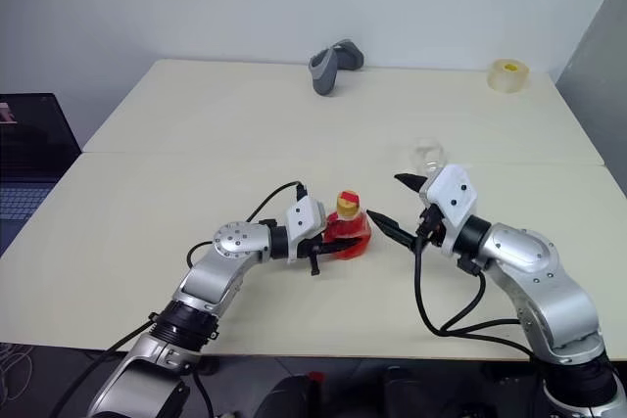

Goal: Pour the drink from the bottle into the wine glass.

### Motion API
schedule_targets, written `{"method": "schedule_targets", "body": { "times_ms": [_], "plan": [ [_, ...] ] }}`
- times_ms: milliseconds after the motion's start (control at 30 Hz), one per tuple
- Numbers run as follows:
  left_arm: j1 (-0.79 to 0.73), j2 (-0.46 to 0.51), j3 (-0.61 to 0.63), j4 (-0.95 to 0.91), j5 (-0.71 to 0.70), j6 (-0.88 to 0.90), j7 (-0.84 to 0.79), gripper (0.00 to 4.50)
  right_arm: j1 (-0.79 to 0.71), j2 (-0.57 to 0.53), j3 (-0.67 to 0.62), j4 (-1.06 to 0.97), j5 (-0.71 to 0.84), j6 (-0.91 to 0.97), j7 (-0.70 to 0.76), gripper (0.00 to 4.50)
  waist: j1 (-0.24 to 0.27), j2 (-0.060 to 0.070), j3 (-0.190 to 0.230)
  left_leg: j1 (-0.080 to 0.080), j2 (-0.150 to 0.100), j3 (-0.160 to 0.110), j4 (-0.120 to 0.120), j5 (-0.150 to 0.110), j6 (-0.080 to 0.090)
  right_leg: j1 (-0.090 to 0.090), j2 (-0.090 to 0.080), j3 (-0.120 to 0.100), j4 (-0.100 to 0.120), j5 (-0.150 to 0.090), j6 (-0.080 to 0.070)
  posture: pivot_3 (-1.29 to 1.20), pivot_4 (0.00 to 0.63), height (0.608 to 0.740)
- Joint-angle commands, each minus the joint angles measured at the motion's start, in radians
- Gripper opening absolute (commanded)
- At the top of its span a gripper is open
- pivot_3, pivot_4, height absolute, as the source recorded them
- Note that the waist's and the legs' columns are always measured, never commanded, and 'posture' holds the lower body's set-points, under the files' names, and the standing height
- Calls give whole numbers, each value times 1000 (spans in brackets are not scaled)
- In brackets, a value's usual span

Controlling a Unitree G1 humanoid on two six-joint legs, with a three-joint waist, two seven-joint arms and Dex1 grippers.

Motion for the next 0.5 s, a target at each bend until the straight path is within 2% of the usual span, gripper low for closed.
{"method": "schedule_targets", "body": {
  "times_ms": [33, 133, 300, 500],
  "plan": [
    [-10, 2, 4, -3, 2, -12, -3, 770, 6, -13, -51, -78, 114, 74, 21, 3922, 0, 0, 0, 0, 0, 0, 0, 0, 0, 0, 0, 0, 0, 0, 0, 0, 150, 740],
    [-9, 3, 4, -5, 1, -12, -3, 770, -26, 21, -45, -102, 167, 124, -23, 3922, -1, 0, 0, 0, 0, 0, 0, 0, 0, 0, 0, 0, 0, 0, 0, 0, 150, 740],
    [-8, 3, 3, -8, 2, -9, -1, 770, -80, 86, 30, -72, 124, 131, -85, 3922, -1, 0, 0, 0, 0, 0, 0, 0, 0, 0, 0, 0, 0, 0, 0, 0, 150, 740],
    [-8, 3, 4, -7, 3, -9, 0, 770, -115, 124, 96, -43, 88, 113, -91, 3922, -1, 0, 0, 0, 0, 0, 0, 0, 0, 0, 0, 0, 0, 0, 0, 0, 150, 740]
  ]
}}
